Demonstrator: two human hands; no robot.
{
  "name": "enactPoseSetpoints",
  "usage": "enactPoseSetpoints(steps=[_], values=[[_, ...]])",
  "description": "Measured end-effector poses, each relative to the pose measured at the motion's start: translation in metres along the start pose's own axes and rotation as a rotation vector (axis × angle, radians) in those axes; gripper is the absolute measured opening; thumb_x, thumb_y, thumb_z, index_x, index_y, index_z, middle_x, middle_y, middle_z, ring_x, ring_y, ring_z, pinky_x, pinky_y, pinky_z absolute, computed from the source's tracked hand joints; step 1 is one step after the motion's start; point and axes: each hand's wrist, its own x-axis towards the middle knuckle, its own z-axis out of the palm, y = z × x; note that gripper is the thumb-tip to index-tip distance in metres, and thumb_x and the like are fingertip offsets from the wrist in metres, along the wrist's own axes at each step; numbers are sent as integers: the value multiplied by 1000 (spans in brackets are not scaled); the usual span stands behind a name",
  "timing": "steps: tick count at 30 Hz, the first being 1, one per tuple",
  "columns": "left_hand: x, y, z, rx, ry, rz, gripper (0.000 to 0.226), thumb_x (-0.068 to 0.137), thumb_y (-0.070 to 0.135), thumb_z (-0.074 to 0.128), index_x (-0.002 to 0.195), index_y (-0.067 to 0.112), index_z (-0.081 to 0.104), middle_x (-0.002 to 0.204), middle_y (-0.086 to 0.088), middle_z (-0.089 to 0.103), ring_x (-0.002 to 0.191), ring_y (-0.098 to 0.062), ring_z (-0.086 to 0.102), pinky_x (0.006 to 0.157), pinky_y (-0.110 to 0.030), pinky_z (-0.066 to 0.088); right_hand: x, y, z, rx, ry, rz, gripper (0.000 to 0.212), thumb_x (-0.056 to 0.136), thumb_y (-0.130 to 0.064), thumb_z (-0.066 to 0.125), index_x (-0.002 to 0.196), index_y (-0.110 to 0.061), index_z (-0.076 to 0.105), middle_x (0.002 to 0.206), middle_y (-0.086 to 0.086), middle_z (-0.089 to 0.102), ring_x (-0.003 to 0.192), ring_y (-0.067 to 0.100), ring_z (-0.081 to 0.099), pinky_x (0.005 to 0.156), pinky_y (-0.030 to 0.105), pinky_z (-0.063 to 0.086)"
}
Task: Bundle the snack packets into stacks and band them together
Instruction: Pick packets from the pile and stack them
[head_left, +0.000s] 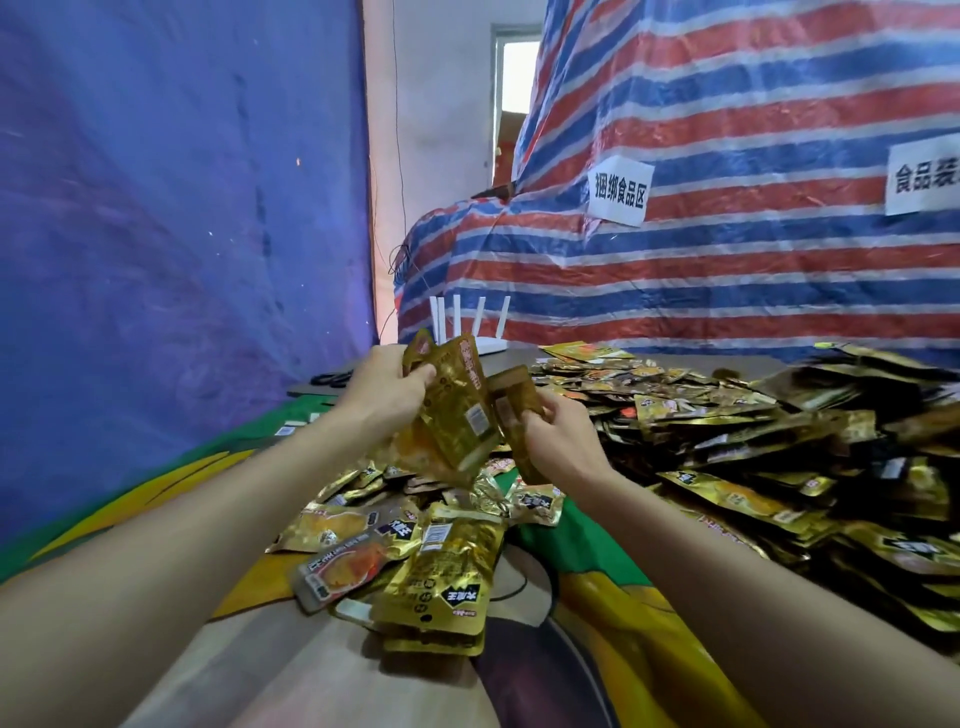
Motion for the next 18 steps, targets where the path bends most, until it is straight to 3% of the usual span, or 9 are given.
enactPoseSetpoints(steps=[2, 4, 6, 9, 11, 15, 18], values=[[-4, 10, 4, -154, 0, -42, 20, 103, 15, 53, 86, 11, 63, 86, -9, 67, 88, -30, 66, 83, -45, 56, -6, -2, -9, 92, 36, 49, 22, 103, -16, 47, 95, -18, 67, 94, 10, 72, 90, 34, 69, 85, 55, 58], [-9, 20, 10, -235, 40, -46, 18, 101, 13, 55, 85, 12, 63, 85, -8, 66, 89, -31, 63, 82, -45, 54, -13, -3, -20, 146, 81, 79, 23, 103, -15, 46, 95, -19, 67, 95, 10, 72, 91, 32, 70, 85, 57, 58], [-14, 30, 17, -276, 81, -13, 20, 100, 14, 57, 81, 19, 60, 80, 1, 63, 87, -25, 61, 74, -38, 50, -19, -1, -32, 205, 138, 102, 27, 104, -15, 44, 92, -21, 68, 93, 5, 73, 91, 27, 70, 83, 49, 59], [-22, 51, 27, -372, 30, 28, 11, 99, 10, 59, 96, 21, 62, 91, 1, 66, 100, -27, 64, 87, -47, 54, -31, -1, -55, 324, 173, 116, 31, 104, -14, 42, 94, -17, 70, 76, -6, 73, 69, 5, 69, 55, 20, 53], [-30, 66, 35, -424, -34, 21, 23, 94, 2, 62, 111, 17, 58, 100, -1, 67, 107, -28, 64, 93, -49, 54, -41, -1, -69, 389, 168, 116, 30, 104, -12, 43, 94, -15, 71, 74, -3, 74, 61, 4, 69, 47, 18, 51], [-48, 75, 67, -338, -107, 54, 38, 86, -5, 67, 114, 20, 59, 103, -4, 69, 102, -25, 66, 90, -48, 56, -65, 7, -86, 503, 200, 133, 28, 105, -21, 47, 91, -21, 71, 94, 7, 77, 91, 24, 74, 76, 44, 63], [-67, 70, 96, -376, -93, 36, 34, 83, 4, 77, 108, 21, 62, 101, 1, 69, 101, -21, 67, 78, -31, 58, -83, 28, -94, 498, 130, 90, 15, 95, -32, 69, 107, -24, 68, 98, -3, 78, 89, 13, 75, 67, 29, 61]])
